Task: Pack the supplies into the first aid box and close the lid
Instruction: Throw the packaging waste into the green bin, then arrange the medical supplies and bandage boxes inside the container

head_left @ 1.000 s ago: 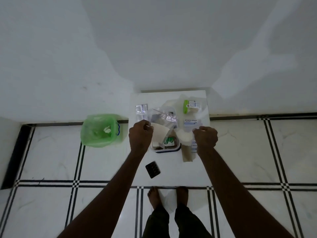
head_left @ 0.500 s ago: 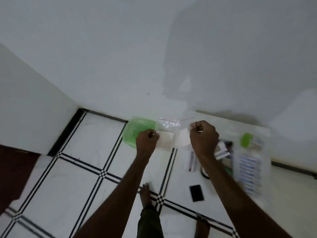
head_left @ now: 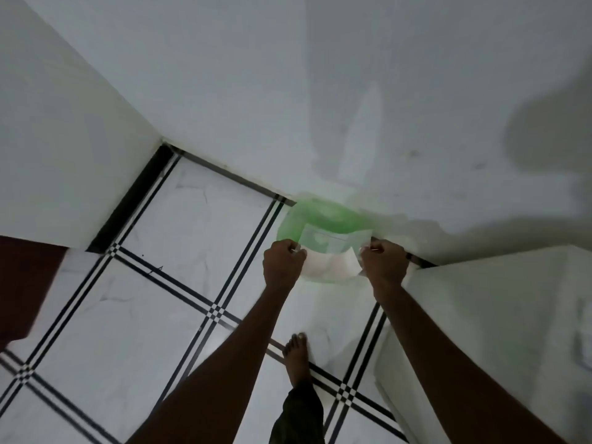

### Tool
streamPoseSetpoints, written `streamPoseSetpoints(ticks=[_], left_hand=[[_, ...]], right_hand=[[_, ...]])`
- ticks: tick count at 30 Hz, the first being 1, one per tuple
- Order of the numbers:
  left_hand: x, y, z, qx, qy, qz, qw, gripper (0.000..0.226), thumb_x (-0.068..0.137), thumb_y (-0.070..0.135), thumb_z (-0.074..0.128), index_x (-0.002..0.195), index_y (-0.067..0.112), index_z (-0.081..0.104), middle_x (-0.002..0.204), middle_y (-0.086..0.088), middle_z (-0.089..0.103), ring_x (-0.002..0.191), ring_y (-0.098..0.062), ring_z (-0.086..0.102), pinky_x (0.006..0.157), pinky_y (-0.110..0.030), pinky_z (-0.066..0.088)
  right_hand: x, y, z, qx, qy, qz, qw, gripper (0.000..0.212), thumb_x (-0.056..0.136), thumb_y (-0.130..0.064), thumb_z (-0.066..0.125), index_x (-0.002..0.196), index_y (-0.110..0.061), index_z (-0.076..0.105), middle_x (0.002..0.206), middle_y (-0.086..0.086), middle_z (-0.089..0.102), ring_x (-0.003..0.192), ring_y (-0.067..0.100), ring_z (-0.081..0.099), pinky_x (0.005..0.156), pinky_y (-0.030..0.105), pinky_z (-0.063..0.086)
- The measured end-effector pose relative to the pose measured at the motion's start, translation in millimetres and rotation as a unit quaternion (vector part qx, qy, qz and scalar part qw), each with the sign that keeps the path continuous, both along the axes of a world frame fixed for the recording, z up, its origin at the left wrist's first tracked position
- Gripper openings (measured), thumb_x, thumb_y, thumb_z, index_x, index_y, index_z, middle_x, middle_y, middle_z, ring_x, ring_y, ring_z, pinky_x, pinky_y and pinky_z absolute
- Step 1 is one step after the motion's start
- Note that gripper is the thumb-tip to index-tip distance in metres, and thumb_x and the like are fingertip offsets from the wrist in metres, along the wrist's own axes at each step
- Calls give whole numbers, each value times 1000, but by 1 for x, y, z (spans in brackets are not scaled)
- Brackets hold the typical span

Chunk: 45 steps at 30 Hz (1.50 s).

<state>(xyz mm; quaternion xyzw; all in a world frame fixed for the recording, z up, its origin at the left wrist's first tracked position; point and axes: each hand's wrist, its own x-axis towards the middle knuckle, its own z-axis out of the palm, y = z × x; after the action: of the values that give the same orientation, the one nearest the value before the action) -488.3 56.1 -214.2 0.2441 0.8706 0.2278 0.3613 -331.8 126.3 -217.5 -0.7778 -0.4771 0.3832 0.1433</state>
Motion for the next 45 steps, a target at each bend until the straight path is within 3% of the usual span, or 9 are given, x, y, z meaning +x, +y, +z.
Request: streamPoseSetpoints(ticks=[8, 10, 13, 16, 18, 21, 30, 36, 45], left_hand=[[-38, 54, -177, -95, 23, -65, 993, 23, 87, 18, 60, 103, 1, 64, 107, -15, 70, 102, -32, 67, 79, -32, 49], [-40, 65, -211, -115, -15, -73, 991, 14, 83, 17, 61, 87, 4, 59, 91, -13, 73, 90, -29, 71, 74, -31, 56], [-36, 74, -239, -123, -59, -111, 985, 28, 83, 18, 64, 62, 7, 48, 65, -6, 64, 66, -19, 59, 50, -22, 39], [-32, 69, -241, -112, -106, -105, 983, 22, 85, 17, 63, 71, 0, 67, 77, -13, 74, 70, -27, 70, 66, -28, 57], [-30, 59, -231, -80, -147, -63, 984, 18, 86, 13, 62, 78, 1, 72, 81, -20, 76, 76, -36, 75, 78, -42, 62], [-22, 48, -190, -41, -173, -28, 984, 18, 89, 15, 60, 93, 4, 74, 83, -20, 76, 76, -36, 75, 79, -49, 62], [89, 29, 42, 158, -264, 14, 951, 18, 95, 16, 59, 102, 12, 74, 96, -10, 76, 92, -23, 73, 84, -38, 60], [240, 7, 184, 235, -372, -72, 895, 26, 102, 17, 51, 114, 5, 70, 107, -17, 74, 102, -27, 72, 87, -33, 59], [434, -36, 238, 229, -400, -164, 872, 32, 103, 24, 49, 120, 7, 69, 111, -15, 74, 105, -28, 72, 92, -36, 58]], right_hand=[[-52, 38, -187, -77, -27, -55, 995, 16, 83, -8, 60, 89, -4, 74, 97, 21, 73, 96, 39, 67, 75, 34, 50], [-56, 43, -221, -117, 31, -63, 991, 9, 78, -9, 58, 80, -7, 67, 95, 22, 70, 93, 36, 68, 76, 29, 53], [-55, 45, -260, -216, 124, -91, 964, 6, 80, -5, 57, 79, -10, 56, 89, 17, 64, 84, 31, 69, 80, 43, 62], [-51, 41, -272, -215, 87, -104, 967, 9, 78, 0, 59, 84, 4, 64, 73, 15, 72, 75, 30, 73, 79, 48, 61], [-50, 35, -252, -219, 147, -132, 955, 8, 81, 2, 58, 85, 4, 64, 76, 17, 71, 73, 32, 71, 76, 47, 61], [-43, 22, -201, -207, 208, -152, 944, 5, 86, -2, 59, 85, -2, 64, 88, 23, 70, 72, 31, 68, 74, 44, 61], [55, -15, 41, -29, 300, -141, 943, 15, 92, -13, 60, 98, -5, 71, 89, 15, 75, 80, 28, 74, 70, 34, 61], [203, -55, 205, 109, 315, -129, 934, 18, 96, -16, 56, 101, -8, 72, 92, 10, 76, 84, 24, 74, 74, 34, 62], [419, -108, 260, 172, 237, -132, 947, 15, 94, -18, 59, 98, -12, 72, 87, 6, 76, 80, 24, 74, 76, 41, 61]])
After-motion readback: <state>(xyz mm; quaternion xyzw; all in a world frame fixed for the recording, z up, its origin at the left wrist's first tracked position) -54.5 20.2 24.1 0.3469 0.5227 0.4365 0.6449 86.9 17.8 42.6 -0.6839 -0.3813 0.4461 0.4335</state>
